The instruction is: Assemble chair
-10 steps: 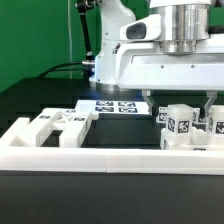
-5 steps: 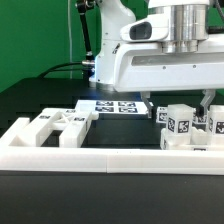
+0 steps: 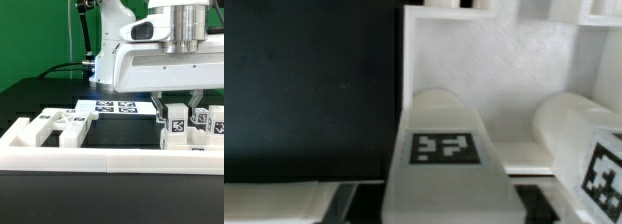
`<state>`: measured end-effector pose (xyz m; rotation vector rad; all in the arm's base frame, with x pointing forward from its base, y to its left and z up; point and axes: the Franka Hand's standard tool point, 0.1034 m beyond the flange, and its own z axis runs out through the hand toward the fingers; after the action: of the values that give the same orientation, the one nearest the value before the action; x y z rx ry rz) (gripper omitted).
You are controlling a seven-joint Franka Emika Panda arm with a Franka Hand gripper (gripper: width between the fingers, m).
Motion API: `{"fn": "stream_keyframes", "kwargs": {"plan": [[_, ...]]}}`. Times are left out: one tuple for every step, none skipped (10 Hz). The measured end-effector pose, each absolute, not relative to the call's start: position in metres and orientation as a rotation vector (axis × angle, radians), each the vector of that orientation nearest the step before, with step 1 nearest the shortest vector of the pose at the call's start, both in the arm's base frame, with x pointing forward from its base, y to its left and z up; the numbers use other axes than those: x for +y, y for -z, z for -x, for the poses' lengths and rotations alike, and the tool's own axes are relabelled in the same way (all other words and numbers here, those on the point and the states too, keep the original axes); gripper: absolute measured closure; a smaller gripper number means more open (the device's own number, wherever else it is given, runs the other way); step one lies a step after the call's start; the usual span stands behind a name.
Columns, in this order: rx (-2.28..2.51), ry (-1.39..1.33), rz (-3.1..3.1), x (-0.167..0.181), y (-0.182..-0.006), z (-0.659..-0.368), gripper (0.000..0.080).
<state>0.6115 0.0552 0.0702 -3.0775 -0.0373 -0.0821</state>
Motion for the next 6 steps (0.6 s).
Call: {"fn": "stream_keyframes", "kwargs": {"plan": [[0.011,0.081,3.076,0.0554,-0.0702,-0.6115,0.051],[0.141,0.077,3.071,0.0555,-0.0703,-0.6115,0.051],[0.273,0.071,3.059,0.0553,-0.0704,-0.6116,0.051],[0.444,0.06,3.037,0.0544,-0.0705,-0.6115,0.051],[0.604,0.054,3.008,0.0556,-0.0701,-0.6113,0.0509],[0.781,0.05,2.964,0.0563,-0.07,-0.6117,0.0509]]}}
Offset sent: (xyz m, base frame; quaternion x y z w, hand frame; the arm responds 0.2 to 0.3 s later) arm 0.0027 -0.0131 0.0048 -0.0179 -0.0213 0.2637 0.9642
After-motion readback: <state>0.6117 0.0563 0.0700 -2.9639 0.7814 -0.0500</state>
